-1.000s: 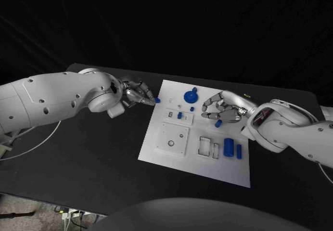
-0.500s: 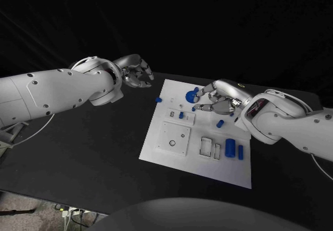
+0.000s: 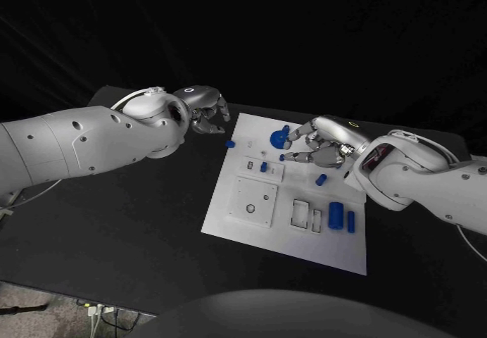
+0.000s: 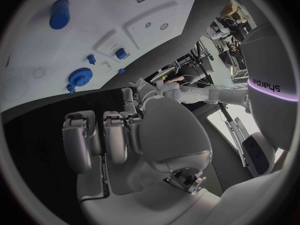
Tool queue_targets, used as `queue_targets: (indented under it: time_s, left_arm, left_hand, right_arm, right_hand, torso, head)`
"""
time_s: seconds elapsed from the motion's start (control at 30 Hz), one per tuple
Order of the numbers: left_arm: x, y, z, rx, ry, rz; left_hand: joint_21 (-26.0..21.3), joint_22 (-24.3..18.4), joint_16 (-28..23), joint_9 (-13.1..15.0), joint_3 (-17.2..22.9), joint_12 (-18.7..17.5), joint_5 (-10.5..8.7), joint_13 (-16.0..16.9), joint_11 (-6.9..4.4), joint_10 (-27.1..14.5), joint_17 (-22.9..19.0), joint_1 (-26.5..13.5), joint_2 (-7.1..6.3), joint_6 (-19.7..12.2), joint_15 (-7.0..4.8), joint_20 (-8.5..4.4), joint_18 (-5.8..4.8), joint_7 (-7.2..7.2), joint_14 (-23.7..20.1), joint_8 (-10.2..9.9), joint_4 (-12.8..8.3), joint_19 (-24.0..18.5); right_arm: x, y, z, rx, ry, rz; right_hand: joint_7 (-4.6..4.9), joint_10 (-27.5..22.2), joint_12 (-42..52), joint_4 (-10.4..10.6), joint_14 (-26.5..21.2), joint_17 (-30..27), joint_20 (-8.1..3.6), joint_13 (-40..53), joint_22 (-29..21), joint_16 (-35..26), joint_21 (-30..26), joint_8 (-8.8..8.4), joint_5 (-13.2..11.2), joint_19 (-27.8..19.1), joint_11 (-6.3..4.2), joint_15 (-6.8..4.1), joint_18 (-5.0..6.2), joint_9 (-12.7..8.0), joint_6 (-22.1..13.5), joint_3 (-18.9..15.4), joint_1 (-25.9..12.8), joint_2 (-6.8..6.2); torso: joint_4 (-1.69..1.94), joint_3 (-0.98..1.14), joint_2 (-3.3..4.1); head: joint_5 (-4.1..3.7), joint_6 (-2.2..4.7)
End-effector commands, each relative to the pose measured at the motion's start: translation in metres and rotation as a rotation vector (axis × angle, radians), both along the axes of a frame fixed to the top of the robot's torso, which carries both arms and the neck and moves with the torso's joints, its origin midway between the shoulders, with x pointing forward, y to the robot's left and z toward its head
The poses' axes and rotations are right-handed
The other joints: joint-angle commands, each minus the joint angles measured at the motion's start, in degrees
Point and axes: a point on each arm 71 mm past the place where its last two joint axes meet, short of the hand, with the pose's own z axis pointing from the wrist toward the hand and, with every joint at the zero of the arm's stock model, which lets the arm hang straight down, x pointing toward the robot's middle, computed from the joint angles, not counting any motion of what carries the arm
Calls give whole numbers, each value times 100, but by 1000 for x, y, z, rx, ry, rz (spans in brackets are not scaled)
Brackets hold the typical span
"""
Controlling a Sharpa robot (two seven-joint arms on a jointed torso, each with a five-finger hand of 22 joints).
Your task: Assemble the parts on the task board
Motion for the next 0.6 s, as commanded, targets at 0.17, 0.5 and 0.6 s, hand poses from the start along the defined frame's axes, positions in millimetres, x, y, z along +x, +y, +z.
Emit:
queue_targets:
  time_s: [0.17, 0.5, 0.6]
  left_arm:
    - [-3, -8, -8, 111, 19, -59]
    - [-8, -8, -12, 126, 50, -82]
    - [-8, -9, -13, 128, 54, -85]
  left_hand:
    - [56, 1398, 14, -100, -284, -9, -188, 1507, -5, 606, 1505, -91, 32, 193, -15, -7, -96, -31, 593, -124, 5, 401]
    - [103, 1415, 14, -150, -355, -9, -222, 1507, -21, 606, 1505, 45, 52, 335, -44, -32, -109, -65, 593, -178, -4, 436]
    - [107, 1417, 14, -161, -360, -9, -229, 1507, -20, 606, 1505, 74, 59, 346, -44, -34, -111, -65, 593, -194, -8, 440]
  right_arm:
    - [-1, -4, -1, -14, 2, -3]
    - [0, -8, -2, -19, 9, -13]
    - [0, -9, -3, -19, 11, -15]
  right_hand:
    - [33, 601, 15, 53, 608, 1510, 37, 1503, 1449, 20, 14, -23, -80, 487, 33, 38, -38, -21, 11, -1, -71, 24]
    - [31, 601, 15, 74, 608, 1510, 38, 1503, 1448, 20, 11, -20, -130, 486, 33, 38, -37, -34, 27, -14, -94, 30]
    - [30, 601, 15, 80, 608, 1510, 38, 1503, 1447, 20, 9, -19, -146, 484, 32, 38, -36, -37, 33, -19, -102, 30]
  torso:
    - [-8, 5, 10]
    - [3, 3, -12]
    - [9, 1, -16]
  head:
    - [-21, 0]
    - [-44, 0]
    - [-48, 0]
